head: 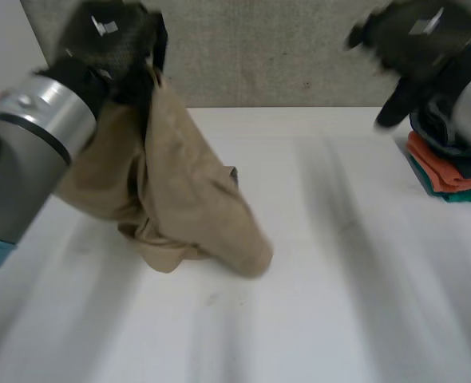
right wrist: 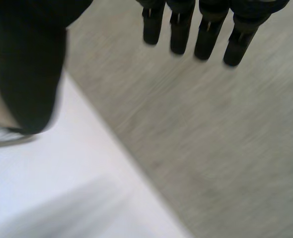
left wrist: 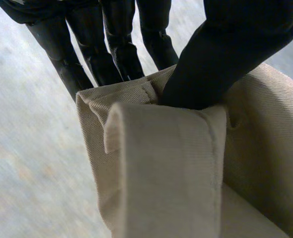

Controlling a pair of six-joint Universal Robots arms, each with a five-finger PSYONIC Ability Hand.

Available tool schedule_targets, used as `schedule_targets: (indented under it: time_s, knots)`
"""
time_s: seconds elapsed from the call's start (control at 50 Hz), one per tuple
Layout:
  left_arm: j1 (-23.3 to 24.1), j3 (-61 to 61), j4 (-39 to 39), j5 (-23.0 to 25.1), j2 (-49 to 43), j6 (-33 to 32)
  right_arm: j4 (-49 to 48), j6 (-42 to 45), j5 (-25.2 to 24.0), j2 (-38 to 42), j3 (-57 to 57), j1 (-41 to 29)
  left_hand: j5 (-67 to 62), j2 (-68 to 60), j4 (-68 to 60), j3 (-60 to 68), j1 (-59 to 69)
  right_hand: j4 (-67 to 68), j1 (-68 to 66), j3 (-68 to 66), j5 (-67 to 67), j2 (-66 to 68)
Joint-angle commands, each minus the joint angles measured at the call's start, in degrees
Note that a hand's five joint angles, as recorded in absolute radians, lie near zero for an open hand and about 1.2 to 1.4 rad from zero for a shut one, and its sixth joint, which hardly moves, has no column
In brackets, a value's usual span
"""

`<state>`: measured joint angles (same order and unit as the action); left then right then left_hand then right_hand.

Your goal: Fold the laundry.

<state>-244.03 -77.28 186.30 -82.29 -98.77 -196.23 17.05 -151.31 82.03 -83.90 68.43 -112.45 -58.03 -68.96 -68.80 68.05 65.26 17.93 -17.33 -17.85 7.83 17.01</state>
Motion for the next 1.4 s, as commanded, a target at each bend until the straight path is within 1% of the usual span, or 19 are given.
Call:
schedule_targets:
  time_s: [0.02, 0.12, 0.22, 0.28, 0.36, 0.46, 0.54, 0.7, 0.72, 0.82, 0.86, 0.88, 0.94, 1.02, 1.04, 1.14, 1.2, 1.3, 1.4]
  knots:
    - [0.30, -5.77, -1.02, -0.15, -1.95, 0.05, 1.93, -9.34, 2.53, 10.85, 4.25, -3.65, -11.97, -11.04, -11.20, 11.95, 14.74, -7.93, 7.33, 7.85, -7.83, -7.01]
    - [0.48, -9.20, -1.02, -0.42, -0.20, -0.12, 2.46, -17.60, -2.12, 17.80, 5.75, -3.65, -11.97, -11.04, -11.20, 11.95, 14.74, -7.93, 7.33, 7.85, -7.83, -7.01]
    - [0.22, -11.49, -0.76, -0.42, 2.26, -0.56, 2.02, -30.68, -9.16, 22.11, 9.26, -4.96, -11.97, -11.04, -11.20, 11.95, 14.74, -7.93, 7.33, 7.85, -7.83, -7.01]
    - [0.04, -11.58, -0.58, -0.42, 2.35, -0.56, 1.41, -37.09, -11.27, 22.73, 10.67, -7.42, -11.97, -11.04, -11.20, 11.95, 14.74, -7.93, 7.33, 7.85, -7.83, -7.01]
    - [-0.40, -11.58, -0.58, -0.50, 2.27, -0.56, -0.78, -41.59, -11.98, 22.90, 12.25, -10.32, -11.97, -11.04, -11.20, 11.95, 14.74, -7.93, 7.33, 7.85, -7.83, -7.01]
    - [-0.75, -11.23, -0.67, -0.50, 2.35, -0.47, -6.06, -41.87, -11.45, 23.61, 13.57, -14.36, -11.97, -11.04, -11.20, 11.95, 14.74, -7.93, 7.33, 7.85, -7.83, -7.01]
    - [-0.75, -10.71, -0.67, -0.59, 2.53, -0.21, -11.42, -41.26, -9.00, 26.68, 13.40, -18.06, -11.97, -11.04, -11.20, 11.95, 14.74, -7.93, 7.33, 7.85, -7.83, -7.01]
    - [-0.40, -9.56, -0.76, -0.77, 4.19, 0.49, -16.61, -39.50, 1.90, 32.48, 11.91, -21.66, -11.97, -11.04, -11.20, 11.95, 14.74, -2.47, 1.88, 2.40, -2.38, -1.56]
    - [-0.31, -9.56, -0.76, -0.68, 4.46, 0.58, -17.31, -39.50, 2.69, 32.83, 11.73, -22.02, -11.97, -11.04, -11.20, 11.95, 14.74, 1.20, -1.80, -1.28, 1.30, 2.12]
    - [-0.13, -9.65, -0.76, -0.77, 5.34, 1.37, -22.75, -40.02, 7.60, 33.19, 11.81, -23.16, -11.97, -11.04, -11.20, 11.95, 14.74, 61.93, -62.53, -62.01, 62.03, 62.85]
    - [-0.22, -9.56, -0.93, -0.86, 6.13, 2.33, -24.08, -40.02, 9.81, 32.49, 12.08, -22.72, -11.97, -11.04, -11.20, 11.95, 14.74, 62.07, -62.67, -62.15, 62.17, 62.99]
    - [-0.22, -9.56, -0.93, -0.86, 6.48, 2.69, -24.61, -39.41, 11.65, 31.01, 12.78, -22.63, -11.97, -11.04, -11.20, 11.95, 14.74, 62.07, -62.67, -62.15, 62.17, 62.99]
    - [-0.57, -9.65, -1.11, -0.86, 8.15, 3.65, -25.31, -38.88, 13.16, 26.53, 13.92, -21.23, -11.97, -11.04, -11.20, 11.95, 14.74, 62.07, -62.67, -62.15, 62.17, 62.99]
    - [-1.01, -9.47, -1.20, -0.59, 10.61, 3.75, -24.62, -33.89, 11.93, 14.41, 14.45, -14.65, -11.97, -11.04, -11.20, 11.95, 14.74, 62.07, -62.67, -62.15, 62.17, 62.99]
    - [-1.19, -9.39, -1.29, -0.59, 11.14, 3.75, -24.09, -29.61, 10.62, 9.68, 14.10, -11.24, -11.97, -11.04, -11.20, 11.95, 14.74, 62.07, -62.67, -62.15, 62.17, 62.99]
    - [-2.77, -8.51, -2.07, -0.24, 13.60, 3.75, -18.56, -14.30, 4.20, -1.51, 10.77, -4.71, -11.97, -11.04, -11.20, 11.95, 14.74, 62.07, -62.67, -62.15, 62.17, 62.99]
    - [-4.17, -7.45, -4.36, -0.07, 14.48, 3.83, -11.12, -7.36, 4.10, -5.56, 4.99, -2.96, -11.97, -11.04, -11.20, 11.95, 14.74, 62.07, -62.67, -62.15, 62.17, 62.99]
    - [-5.14, -6.40, -9.54, 1.07, 13.69, 4.27, -0.63, -3.29, 4.37, -6.28, -3.12, -2.16, -11.97, -11.04, -11.20, 11.95, 14.74, 62.07, -62.67, -62.15, 62.17, 62.99]
    - [-5.93, -6.22, -11.83, 5.64, 8.71, 6.29, 4.21, -1.71, 3.32, -1.72, -4.09, -0.92, -11.97, -11.04, -11.20, 11.95, 14.74, 62.07, -62.67, -62.15, 62.17, 62.99]
